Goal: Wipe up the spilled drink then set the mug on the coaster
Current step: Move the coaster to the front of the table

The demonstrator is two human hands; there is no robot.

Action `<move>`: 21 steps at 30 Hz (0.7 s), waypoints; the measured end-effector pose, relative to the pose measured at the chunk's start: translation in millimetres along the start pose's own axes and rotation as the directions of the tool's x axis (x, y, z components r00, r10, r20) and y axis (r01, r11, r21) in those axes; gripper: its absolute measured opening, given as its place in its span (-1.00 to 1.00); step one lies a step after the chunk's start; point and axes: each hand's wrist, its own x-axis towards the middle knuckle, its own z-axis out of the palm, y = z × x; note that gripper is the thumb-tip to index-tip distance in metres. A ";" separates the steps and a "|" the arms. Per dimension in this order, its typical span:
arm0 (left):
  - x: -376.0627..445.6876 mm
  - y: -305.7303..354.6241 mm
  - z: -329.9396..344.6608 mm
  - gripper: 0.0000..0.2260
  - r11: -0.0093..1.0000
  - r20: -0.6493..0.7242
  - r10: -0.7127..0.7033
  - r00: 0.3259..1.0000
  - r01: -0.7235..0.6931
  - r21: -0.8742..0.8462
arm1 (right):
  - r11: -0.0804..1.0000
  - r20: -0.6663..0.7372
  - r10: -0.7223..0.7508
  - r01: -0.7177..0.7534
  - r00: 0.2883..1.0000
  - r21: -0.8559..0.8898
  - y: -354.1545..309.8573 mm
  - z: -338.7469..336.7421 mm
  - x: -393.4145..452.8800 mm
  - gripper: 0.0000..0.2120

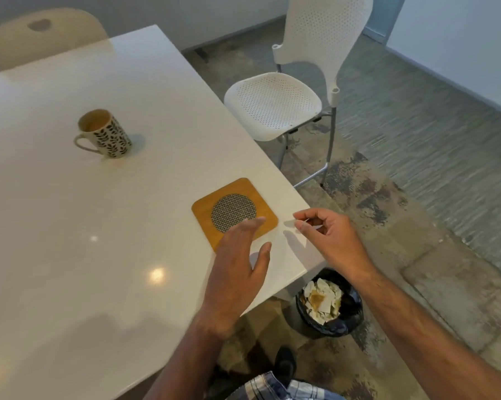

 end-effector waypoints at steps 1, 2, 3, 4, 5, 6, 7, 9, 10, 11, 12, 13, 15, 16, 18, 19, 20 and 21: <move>-0.9 -2.5 -6.3 -0.53 0.999 -0.010 -0.035 0.999 0.035 -0.021 | 1.000 0.009 0.001 -0.001 1.000 -0.010 -3.7 6.1 2.8 -0.87; -1.2 -4.5 -11.2 -0.53 0.996 -0.017 -0.075 0.997 0.074 -0.049 | 1.000 0.015 -0.004 0.005 1.000 -0.019 -7.0 10.8 5.7 -0.86; -1.6 -7.6 -16.3 -0.52 0.989 -0.029 -0.122 0.992 0.119 -0.086 | 0.999 0.022 -0.018 0.019 1.000 -0.032 -10.6 16.6 9.1 -0.85; -1.6 -10.7 -20.1 -0.52 0.978 -0.046 -0.170 0.984 0.163 -0.128 | 0.998 0.027 -0.034 0.035 0.999 -0.048 -13.7 21.4 12.6 -0.83; -1.8 -13.7 -23.4 -0.52 0.964 -0.059 -0.217 0.974 0.204 -0.172 | 0.996 0.034 -0.047 0.049 0.998 -0.068 -16.5 25.7 16.3 -0.81; -2.0 -17.0 -27.1 -0.52 0.943 -0.067 -0.267 0.961 0.247 -0.221 | 0.994 0.048 -0.055 0.060 0.997 -0.090 -19.5 30.7 20.2 -0.78; -1.8 -20.2 -30.7 -0.53 0.915 -0.063 -0.322 0.945 0.293 -0.279 | 0.991 0.065 -0.060 0.067 0.996 -0.114 -22.0 35.3 24.1 -0.73; -0.3 -25.8 -37.0 -0.54 0.829 -0.025 -0.437 0.899 0.392 -0.400 | 0.982 0.097 -0.056 0.073 0.994 -0.173 -25.8 43.4 31.4 -0.62; 1.0 -27.9 -39.5 -0.54 0.784 -0.003 -0.485 0.874 0.433 -0.445 | 0.977 0.106 -0.054 0.075 0.993 -0.201 -27.5 46.8 34.7 -0.56; 2.5 -29.7 -42.2 -0.55 0.743 0.017 -0.521 0.854 0.463 -0.484 | 0.971 0.109 -0.053 0.077 0.993 -0.225 -29.5 50.1 37.9 -0.52; 4.4 -31.3 -44.7 -0.56 0.701 0.036 -0.547 0.836 0.482 -0.525 | 0.966 0.108 -0.055 0.080 0.993 -0.244 -31.7 52.8 40.8 -0.49; 6.3 -32.9 -47.0 -0.59 0.659 0.053 -0.569 0.821 0.494 -0.567 | 0.963 0.104 -0.057 0.082 0.993 -0.257 -33.7 55.4 43.6 -0.47; 9.3 -36.5 -51.1 -0.62 0.562 0.108 -0.600 0.793 0.513 -0.648 | 0.958 0.098 -0.061 0.086 0.993 -0.275 -36.9 59.6 48.1 -0.45; 9.8 -38.3 -53.2 -0.59 0.507 0.146 -0.603 0.784 0.518 -0.689 | 0.955 0.098 -0.063 0.088 0.993 -0.285 -37.9 61.0 49.5 -0.44; 10.3 -40.9 -58.0 -0.51 0.408 0.210 -0.599 0.772 0.520 -0.750 | 0.952 0.098 -0.063 0.090 0.993 -0.294 -39.3 63.2 50.5 -0.46; 11.1 -41.6 -59.7 -0.52 0.377 0.226 -0.597 0.770 0.518 -0.768 | 0.954 0.098 -0.060 0.087 0.993 -0.288 -39.6 64.0 50.6 -0.48; 11.9 -41.9 -61.4 -0.57 0.355 0.230 -0.598 0.768 0.511 -0.783 | 0.958 0.098 -0.055 0.080 0.994 -0.274 -39.7 64.8 50.5 -0.50; 13.0 -41.8 -62.7 -0.63 0.330 0.230 -0.601 0.766 0.499 -0.801 | 0.965 0.094 -0.046 0.069 0.994 -0.252 -39.6 65.8 50.6 -0.51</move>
